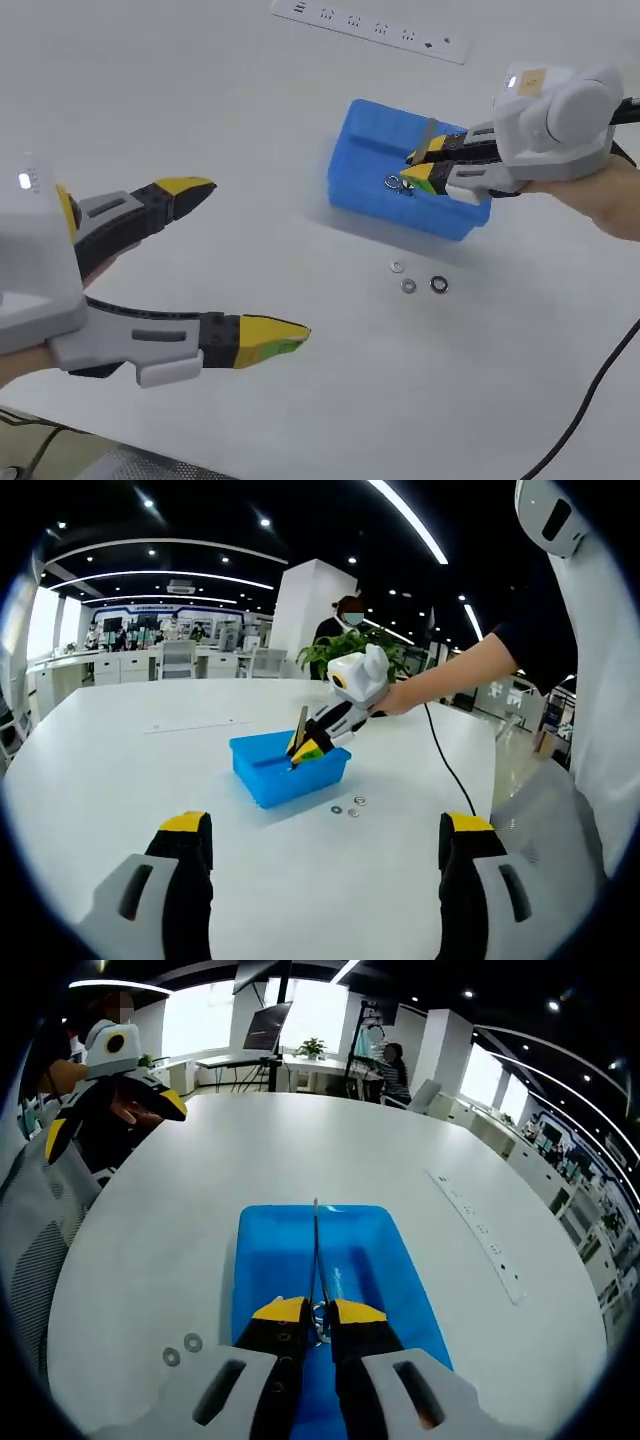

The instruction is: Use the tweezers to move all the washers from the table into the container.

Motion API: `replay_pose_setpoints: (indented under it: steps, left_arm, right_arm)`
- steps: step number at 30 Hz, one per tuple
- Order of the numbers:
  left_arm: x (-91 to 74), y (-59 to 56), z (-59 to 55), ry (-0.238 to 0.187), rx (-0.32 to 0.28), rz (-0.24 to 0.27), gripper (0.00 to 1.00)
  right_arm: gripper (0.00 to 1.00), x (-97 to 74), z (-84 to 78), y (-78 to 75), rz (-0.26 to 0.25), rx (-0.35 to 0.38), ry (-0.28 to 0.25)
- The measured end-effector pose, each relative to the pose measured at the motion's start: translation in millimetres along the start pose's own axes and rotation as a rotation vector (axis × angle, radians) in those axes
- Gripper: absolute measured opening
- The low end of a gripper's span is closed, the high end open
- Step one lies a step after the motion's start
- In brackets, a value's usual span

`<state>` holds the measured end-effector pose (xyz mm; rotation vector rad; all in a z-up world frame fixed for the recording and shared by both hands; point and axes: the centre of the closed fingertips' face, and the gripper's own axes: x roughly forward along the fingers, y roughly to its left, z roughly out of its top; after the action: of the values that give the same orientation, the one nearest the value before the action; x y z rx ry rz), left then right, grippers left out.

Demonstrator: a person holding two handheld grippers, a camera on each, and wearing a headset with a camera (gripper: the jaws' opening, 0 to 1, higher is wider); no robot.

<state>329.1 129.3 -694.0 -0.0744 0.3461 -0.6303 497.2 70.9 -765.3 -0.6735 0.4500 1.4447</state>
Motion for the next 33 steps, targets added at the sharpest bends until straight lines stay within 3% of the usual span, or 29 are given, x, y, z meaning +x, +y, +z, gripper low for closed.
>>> replay_pose_setpoints:
  steps: [6,15,23,30,33]
  left_arm:
    - [3.0,-4.4,4.2,-0.007,0.007,-0.015,0.99]
    - [-0.2,-8.5,1.9,0.000,0.003,-0.014,0.99]
    - [-1.4,-9.2,1.0,0.003,0.002,-0.012,0.99]
    - [8.7,-3.0,9.4,-0.007,-0.002,-0.012,0.99]
    - [19.7,5.0,21.2,-0.016,0.025,-0.017,0.99]
  right_arm:
    - [0.10,-0.7,-2.1,1.7,-0.007,0.009,0.003]
    - [0.11,-3.6,-2.0,2.5,-0.012,0.022,0.000]
    - [0.11,-12.2,5.8,-8.8,-0.049,0.055,-0.033]
    - [0.09,-18.8,10.6,-9.8,-0.061,0.047,-0.042]
    - [0.08,-20.6,14.6,-5.2,-0.042,0.054,-0.053]
